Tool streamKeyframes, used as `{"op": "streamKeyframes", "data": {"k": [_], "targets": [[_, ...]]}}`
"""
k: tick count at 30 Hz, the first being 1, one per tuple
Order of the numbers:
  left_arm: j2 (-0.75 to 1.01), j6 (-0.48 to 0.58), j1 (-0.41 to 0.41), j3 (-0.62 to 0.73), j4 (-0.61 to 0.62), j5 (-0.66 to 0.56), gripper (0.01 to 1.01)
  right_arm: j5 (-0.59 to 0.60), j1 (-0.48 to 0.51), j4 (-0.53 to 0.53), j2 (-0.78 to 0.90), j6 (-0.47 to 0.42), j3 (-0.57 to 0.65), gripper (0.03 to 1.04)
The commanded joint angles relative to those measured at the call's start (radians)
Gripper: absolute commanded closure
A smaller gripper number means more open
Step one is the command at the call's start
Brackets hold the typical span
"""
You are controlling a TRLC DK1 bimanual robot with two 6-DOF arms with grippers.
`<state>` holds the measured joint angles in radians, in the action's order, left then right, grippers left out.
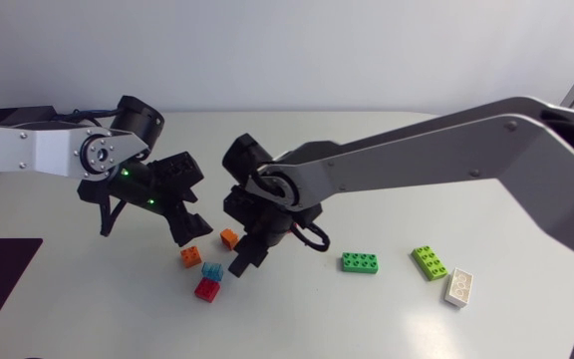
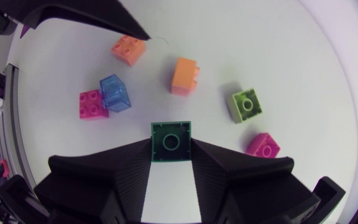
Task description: Sort duplo bricks by size, large to the right and small to the left
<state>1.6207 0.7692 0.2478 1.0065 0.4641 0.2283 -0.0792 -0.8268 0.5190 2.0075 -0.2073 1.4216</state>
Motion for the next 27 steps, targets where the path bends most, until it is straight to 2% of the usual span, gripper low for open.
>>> {"op": "streamKeyframes", "data": {"k": [1, 3, 4, 6, 7, 8, 11, 14, 20, 27], "targets": [[-0.027, 0.001, -0.027, 0.026, -0.005, 0.008, 0.043, -0.007, -0.023, 0.049, 0.066, -0.021, 0.062, 0.76], [-0.031, 0.001, -0.042, 0.021, -0.008, 0.019, 0.043, -0.024, -0.031, 0.072, 0.094, -0.034, 0.096, 0.74], [-0.031, 0.001, -0.048, 0.020, -0.010, 0.025, 0.043, -0.030, -0.035, 0.079, 0.103, -0.035, 0.103, 0.65], [-0.035, -0.013, -0.062, 0.020, -0.024, 0.028, 0.043, -0.045, -0.043, 0.085, 0.111, -0.044, 0.109, 0.33], [-0.035, -0.019, -0.064, 0.020, -0.033, 0.031, 0.043, -0.054, -0.046, 0.087, 0.111, -0.047, 0.106, 0.21], [-0.033, -0.025, -0.065, 0.020, -0.045, 0.032, 0.043, -0.056, -0.046, 0.085, 0.109, -0.047, 0.105, 0.15], [0.002, -0.050, -0.061, 0.027, -0.110, 0.032, 0.043, -0.056, -0.031, 0.079, 0.076, -0.041, 0.080, 0.12], [0.082, -0.056, -0.033, 0.066, -0.150, 0.052, 0.043, -0.051, 0.031, 0.061, -0.007, -0.026, 0.030, 0.12], [0.231, -0.051, 0.064, 0.184, -0.151, 0.062, 0.043, -0.022, 0.187, -0.002, -0.181, -0.010, -0.104, 0.12], [0.334, -0.059, 0.146, 0.284, -0.120, 0.062, 0.044, -0.019, 0.308, -0.048, -0.230, -0.015, -0.205, 0.12]]}}
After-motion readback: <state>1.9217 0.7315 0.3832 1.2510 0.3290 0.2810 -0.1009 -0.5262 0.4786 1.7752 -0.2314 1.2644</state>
